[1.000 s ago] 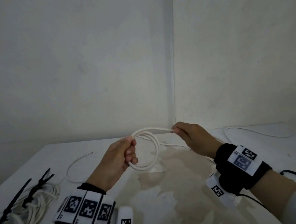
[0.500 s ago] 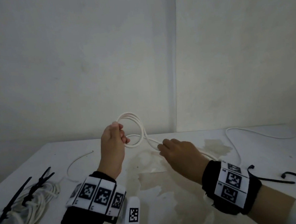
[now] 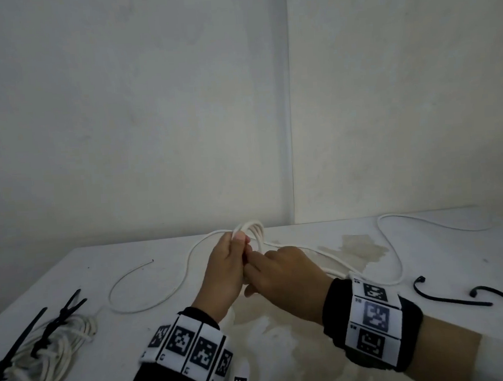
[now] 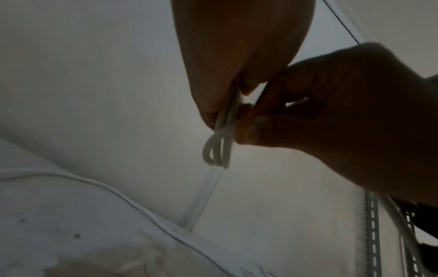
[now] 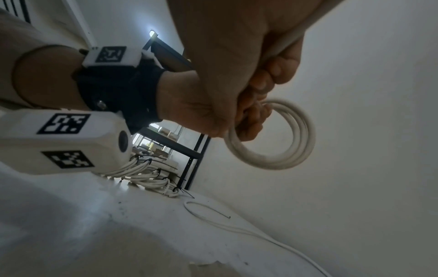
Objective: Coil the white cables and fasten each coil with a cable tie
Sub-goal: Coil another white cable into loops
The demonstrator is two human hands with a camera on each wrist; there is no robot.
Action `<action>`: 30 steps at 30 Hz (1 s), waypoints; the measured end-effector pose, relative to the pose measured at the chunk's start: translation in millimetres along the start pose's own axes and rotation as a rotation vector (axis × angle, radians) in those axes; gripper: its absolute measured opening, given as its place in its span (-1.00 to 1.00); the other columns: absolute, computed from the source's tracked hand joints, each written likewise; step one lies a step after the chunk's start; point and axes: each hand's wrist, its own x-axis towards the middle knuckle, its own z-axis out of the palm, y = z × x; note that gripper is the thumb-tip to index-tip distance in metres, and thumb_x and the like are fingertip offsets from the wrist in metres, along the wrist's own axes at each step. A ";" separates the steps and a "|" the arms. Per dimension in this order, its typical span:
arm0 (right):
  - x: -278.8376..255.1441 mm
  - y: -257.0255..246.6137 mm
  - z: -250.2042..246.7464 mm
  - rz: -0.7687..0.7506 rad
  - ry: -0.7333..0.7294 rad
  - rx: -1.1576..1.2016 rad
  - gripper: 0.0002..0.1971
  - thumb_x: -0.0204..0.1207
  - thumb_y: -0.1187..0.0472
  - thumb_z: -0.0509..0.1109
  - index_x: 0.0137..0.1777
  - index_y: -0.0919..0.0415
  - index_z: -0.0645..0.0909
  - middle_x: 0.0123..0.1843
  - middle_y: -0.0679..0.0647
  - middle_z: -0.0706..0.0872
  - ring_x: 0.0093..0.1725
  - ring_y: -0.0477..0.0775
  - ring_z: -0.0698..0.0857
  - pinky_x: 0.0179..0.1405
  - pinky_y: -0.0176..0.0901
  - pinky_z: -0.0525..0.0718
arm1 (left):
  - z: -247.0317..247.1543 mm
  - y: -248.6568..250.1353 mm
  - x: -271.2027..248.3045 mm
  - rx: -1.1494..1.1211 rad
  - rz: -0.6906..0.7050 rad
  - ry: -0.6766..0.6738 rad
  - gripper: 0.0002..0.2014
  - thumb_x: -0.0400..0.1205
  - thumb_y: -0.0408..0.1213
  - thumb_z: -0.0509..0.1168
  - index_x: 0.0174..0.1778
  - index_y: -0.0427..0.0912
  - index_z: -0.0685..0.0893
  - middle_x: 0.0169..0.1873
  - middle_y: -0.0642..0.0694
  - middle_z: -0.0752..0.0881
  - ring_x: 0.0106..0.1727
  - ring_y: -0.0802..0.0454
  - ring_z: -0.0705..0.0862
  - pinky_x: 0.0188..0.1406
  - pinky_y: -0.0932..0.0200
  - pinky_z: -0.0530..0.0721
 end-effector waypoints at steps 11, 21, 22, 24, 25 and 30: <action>1.7 39.8 -15.3 0.212 -0.157 0.598 -0.66 0.39 -0.07 0.46 -0.19 0.23 0.57 -0.29 -0.05 0.52 -0.33 -0.03 0.42 -0.42 -0.34 0.27 | -7.2 -0.6 -14.4 0.018 -0.184 -0.436 -0.66 0.74 -0.19 0.00 -0.30 -0.22 0.48 -0.56 -0.04 0.51 -0.59 0.09 0.47 -0.46 0.21 0.53; -6.9 55.6 -9.3 0.438 -0.066 0.842 -0.82 0.46 0.13 0.45 -0.18 0.28 0.68 -0.22 0.15 0.70 -0.28 0.02 0.57 -0.18 -0.06 0.58 | -14.2 7.6 -17.7 -0.175 -0.233 -0.418 -0.68 0.74 -0.16 -0.01 -0.20 -0.26 0.50 -0.58 0.02 0.33 -0.63 0.15 0.25 -0.62 0.32 0.31; -6.7 54.4 -8.5 0.440 -0.053 0.871 -0.84 0.45 0.15 0.46 -0.18 0.27 0.70 -0.22 0.14 0.70 -0.30 -0.07 0.55 -0.21 -0.16 0.56 | -14.3 9.0 -18.3 -0.161 -0.227 -0.423 -0.71 0.73 -0.17 0.03 -0.20 -0.26 0.49 -0.59 0.03 0.31 -0.63 0.15 0.23 -0.63 0.32 0.29; -5.4 53.2 -7.9 0.436 -0.018 0.906 -0.89 0.45 0.20 0.46 -0.17 0.25 0.74 -0.23 0.08 0.71 -0.32 -0.23 0.55 -0.26 -0.45 0.45 | -13.5 11.5 -19.1 -0.126 -0.203 -0.435 -0.79 0.69 -0.22 0.13 -0.21 -0.24 0.45 -0.61 0.06 0.28 -0.62 0.16 0.20 -0.64 0.33 0.26; -4.7 52.8 -7.8 0.440 -0.001 0.917 -0.90 0.46 0.22 0.45 -0.15 0.25 0.76 -0.24 0.01 0.72 -0.31 -0.31 0.56 -0.26 -0.52 0.43 | -12.4 12.3 -19.6 -0.123 -0.191 -0.437 -0.82 0.68 -0.26 0.16 -0.22 -0.24 0.43 -0.62 0.08 0.27 -0.63 0.17 0.19 -0.65 0.34 0.26; -4.7 47.0 -7.3 0.547 -0.035 1.029 -0.68 0.64 0.12 0.21 -0.22 0.20 0.72 -0.40 -0.04 0.68 -0.44 -0.13 0.52 -0.38 -0.37 0.43 | -7.3 13.5 -19.7 -0.265 -0.153 -0.331 -0.76 0.68 -0.33 0.12 -0.32 -0.23 0.50 -0.62 0.05 0.24 -0.66 0.19 0.17 -0.71 0.36 0.23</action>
